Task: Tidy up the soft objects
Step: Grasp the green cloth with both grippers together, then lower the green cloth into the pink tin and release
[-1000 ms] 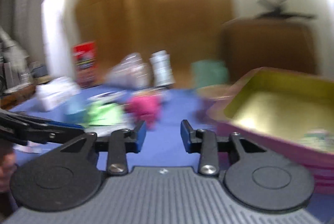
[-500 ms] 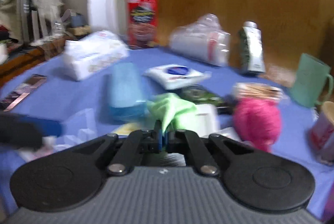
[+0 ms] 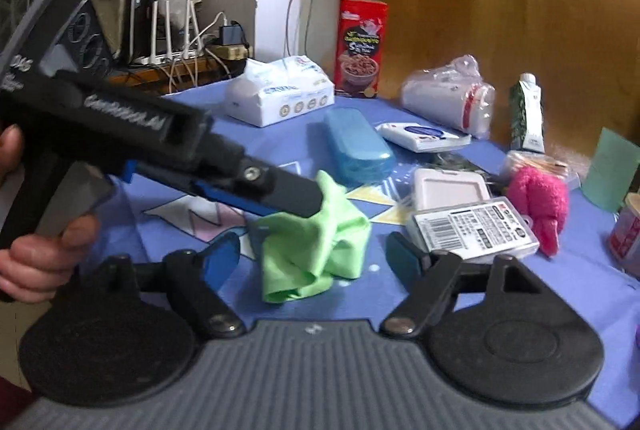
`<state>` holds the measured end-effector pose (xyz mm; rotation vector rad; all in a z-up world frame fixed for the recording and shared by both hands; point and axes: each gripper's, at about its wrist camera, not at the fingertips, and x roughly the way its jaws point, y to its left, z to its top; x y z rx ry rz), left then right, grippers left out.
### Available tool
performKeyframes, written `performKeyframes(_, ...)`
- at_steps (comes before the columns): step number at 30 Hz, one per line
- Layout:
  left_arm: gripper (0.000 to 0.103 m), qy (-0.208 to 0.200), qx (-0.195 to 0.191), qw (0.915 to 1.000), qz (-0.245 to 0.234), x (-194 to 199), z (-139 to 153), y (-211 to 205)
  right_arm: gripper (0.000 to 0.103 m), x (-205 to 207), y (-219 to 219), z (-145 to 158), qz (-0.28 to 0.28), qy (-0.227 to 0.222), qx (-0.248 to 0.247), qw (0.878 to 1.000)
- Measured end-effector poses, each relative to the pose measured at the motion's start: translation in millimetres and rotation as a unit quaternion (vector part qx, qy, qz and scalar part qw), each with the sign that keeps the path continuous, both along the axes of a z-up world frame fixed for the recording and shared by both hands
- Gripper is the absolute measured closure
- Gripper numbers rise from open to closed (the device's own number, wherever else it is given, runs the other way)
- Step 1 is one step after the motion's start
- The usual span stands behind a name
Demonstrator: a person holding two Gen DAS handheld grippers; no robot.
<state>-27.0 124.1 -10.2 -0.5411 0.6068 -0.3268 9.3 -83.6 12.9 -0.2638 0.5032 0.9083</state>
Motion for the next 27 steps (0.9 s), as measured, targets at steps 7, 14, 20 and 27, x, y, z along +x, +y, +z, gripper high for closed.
performKeyframes(7, 0.073, 0.034, -0.009, 0.9992, -0.019, 11, -8, -13, 0.084, 17, 0, -14, 0.010, 0.071, 0.013, 0.997)
performKeyframes(14, 0.073, -0.027, 0.012, 0.9942, -0.104, 42, 38, -81, 0.090, -4, -46, 7, -0.054, -0.035, 0.047, 0.997)
performKeyframes(20, 0.073, -0.087, 0.041, 0.9727, -0.211, 93, 76, -193, 0.090, -7, -123, 32, -0.194, -0.128, 0.071, 0.970)
performKeyframes(27, 0.073, -0.096, 0.068, 0.9576, -0.263, 142, 69, -308, 0.090, 21, -207, 37, -0.329, -0.131, 0.065, 0.933)
